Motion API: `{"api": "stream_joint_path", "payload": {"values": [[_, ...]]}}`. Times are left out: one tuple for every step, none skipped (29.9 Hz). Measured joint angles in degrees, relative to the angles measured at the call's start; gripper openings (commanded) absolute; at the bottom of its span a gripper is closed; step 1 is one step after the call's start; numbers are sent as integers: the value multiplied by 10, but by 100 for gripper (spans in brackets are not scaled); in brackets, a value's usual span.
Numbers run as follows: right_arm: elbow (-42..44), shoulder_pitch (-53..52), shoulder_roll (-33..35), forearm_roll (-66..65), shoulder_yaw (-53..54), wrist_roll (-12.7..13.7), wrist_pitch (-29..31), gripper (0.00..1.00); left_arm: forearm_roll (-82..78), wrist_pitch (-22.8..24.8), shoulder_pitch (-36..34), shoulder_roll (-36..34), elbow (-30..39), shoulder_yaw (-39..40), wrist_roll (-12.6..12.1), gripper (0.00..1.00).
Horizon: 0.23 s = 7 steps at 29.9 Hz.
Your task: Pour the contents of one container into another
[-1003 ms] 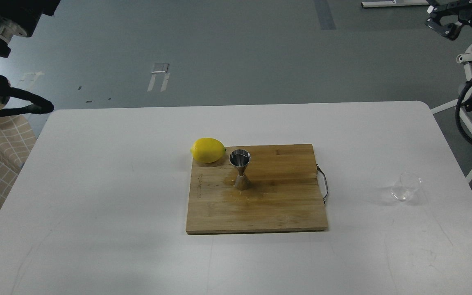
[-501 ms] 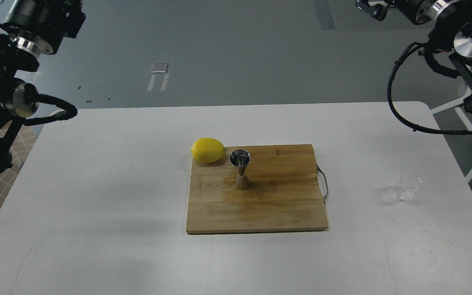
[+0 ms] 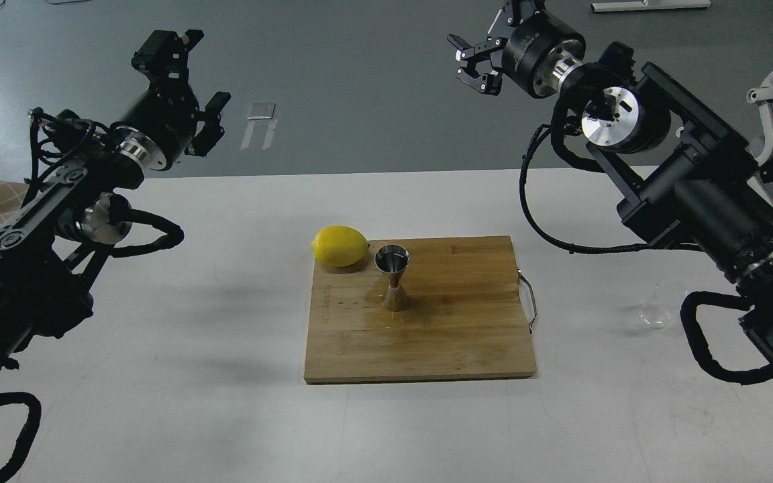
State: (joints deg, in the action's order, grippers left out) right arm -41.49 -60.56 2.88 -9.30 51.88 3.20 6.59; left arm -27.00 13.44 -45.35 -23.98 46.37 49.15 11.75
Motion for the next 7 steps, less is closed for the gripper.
{"api": "stream_joint_path", "payload": {"values": [[3,2,-4,0,1,0,7,100,1,15,3,9,-11,17,6,98],[8,4,-8,0,1,0,16,100,1,26,5,17,-20,30,10,98],[11,5,-11,0,2,0,24,100,1,36,6,24,-27,42,12,98],[16,6,-14,1,4,0,35,100,1,41,6,30,-33,51,14,98],[19,9,-16,1,5,0,45,100,1,45,6,36,-38,56,15,98],[21,11,-18,2,8,0,52,100,1,46,6,41,-40,60,16,98],[23,14,-18,3,12,-1,58,100,1,48,6,46,-42,64,18,98]]}}
